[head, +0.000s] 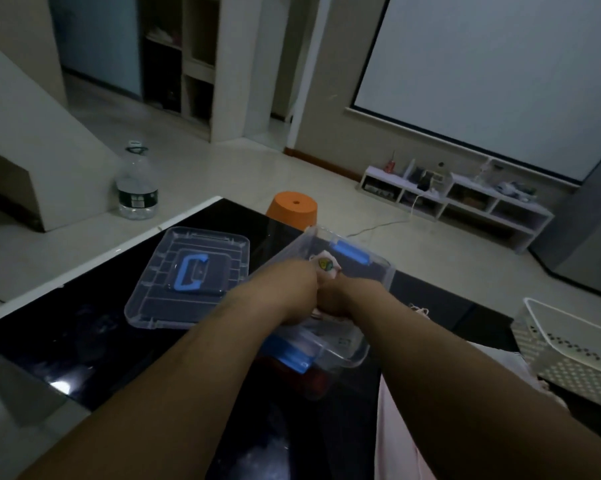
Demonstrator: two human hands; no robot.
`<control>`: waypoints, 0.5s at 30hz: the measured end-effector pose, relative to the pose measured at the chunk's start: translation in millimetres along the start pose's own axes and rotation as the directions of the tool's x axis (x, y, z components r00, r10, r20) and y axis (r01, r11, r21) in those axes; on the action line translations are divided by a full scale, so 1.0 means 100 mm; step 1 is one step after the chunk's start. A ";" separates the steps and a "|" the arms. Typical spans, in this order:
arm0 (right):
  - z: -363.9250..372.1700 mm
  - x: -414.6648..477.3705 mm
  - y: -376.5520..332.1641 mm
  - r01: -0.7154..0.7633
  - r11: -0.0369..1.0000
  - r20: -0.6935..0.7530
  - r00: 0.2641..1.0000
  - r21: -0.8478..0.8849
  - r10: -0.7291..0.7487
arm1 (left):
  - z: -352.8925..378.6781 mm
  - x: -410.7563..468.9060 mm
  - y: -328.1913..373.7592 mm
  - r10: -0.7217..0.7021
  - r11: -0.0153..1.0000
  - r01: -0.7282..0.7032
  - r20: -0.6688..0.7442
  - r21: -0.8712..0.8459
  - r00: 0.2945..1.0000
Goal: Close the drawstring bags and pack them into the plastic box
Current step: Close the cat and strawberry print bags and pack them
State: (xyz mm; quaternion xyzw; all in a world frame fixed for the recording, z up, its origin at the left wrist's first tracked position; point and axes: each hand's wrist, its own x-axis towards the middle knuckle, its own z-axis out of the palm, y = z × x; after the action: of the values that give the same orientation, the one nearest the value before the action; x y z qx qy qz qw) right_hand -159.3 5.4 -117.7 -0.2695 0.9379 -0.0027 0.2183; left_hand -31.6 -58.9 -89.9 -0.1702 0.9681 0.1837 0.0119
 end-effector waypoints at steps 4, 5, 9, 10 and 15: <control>0.05 0.10 0.03 -0.099 0.995 0.077 0.992 0.007 0.098 | 0.03 -0.02 -0.13 -0.001 0.993 -0.016 -0.146 -0.116 0.989; 0.05 0.10 0.03 -0.103 0.995 0.068 0.993 0.013 0.102 | 0.03 -0.03 -0.14 0.008 0.990 -0.033 -0.177 -0.137 0.984; -0.03 -0.06 0.03 -0.038 0.999 -0.144 0.989 -0.023 0.034 | 0.05 -0.11 -0.14 0.086 0.976 -0.136 -0.276 -0.168 0.957; -0.07 -0.15 0.06 0.009 0.997 -0.232 0.972 -0.076 -0.027 | 0.06 -0.12 -0.13 0.119 0.978 -0.163 -0.294 -0.130 0.948; -0.22 -0.64 0.45 0.155 0.983 -0.532 0.827 -0.101 -0.185 | 0.07 -0.14 -0.02 0.141 0.987 -0.108 -0.320 0.117 0.937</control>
State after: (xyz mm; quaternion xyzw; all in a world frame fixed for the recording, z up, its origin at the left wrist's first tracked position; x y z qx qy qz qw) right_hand -142.1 74.0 -76.7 -0.3460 0.9334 -0.0727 -0.0621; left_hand -18.1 -54.2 -95.8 -0.1358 0.9732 0.1057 -0.1524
